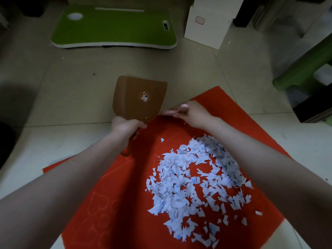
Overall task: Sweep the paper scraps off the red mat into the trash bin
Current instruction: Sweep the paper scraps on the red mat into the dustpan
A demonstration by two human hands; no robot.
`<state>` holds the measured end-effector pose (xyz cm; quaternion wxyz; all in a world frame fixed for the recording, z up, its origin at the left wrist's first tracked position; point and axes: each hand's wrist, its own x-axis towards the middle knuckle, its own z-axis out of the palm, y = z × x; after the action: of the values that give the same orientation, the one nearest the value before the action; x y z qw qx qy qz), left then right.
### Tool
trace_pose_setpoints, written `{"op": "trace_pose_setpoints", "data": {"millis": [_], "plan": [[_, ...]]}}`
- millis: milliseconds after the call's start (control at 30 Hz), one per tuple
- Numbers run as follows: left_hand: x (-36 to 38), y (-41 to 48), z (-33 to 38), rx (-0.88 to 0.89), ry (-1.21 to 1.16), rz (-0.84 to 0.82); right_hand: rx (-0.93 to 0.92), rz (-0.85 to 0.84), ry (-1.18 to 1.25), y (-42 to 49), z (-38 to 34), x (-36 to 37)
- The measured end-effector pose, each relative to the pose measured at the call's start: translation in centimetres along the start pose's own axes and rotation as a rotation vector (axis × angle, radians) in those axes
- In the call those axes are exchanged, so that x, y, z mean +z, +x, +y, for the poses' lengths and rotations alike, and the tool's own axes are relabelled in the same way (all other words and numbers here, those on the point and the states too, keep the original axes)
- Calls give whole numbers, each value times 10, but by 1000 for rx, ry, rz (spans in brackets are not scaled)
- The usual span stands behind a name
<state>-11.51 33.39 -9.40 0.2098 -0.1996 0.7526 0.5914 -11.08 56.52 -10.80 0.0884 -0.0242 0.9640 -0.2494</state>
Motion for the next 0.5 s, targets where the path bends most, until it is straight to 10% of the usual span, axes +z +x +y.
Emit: {"op": "trace_pose_setpoints", "data": {"millis": [267, 500], "plan": [[-2, -5, 1, -12, 10, -7, -228, -560, -77, -68, -37, -24], [1, -9, 5, -6, 19, -21, -139, -219, 81, -45, -7, -60]]}}
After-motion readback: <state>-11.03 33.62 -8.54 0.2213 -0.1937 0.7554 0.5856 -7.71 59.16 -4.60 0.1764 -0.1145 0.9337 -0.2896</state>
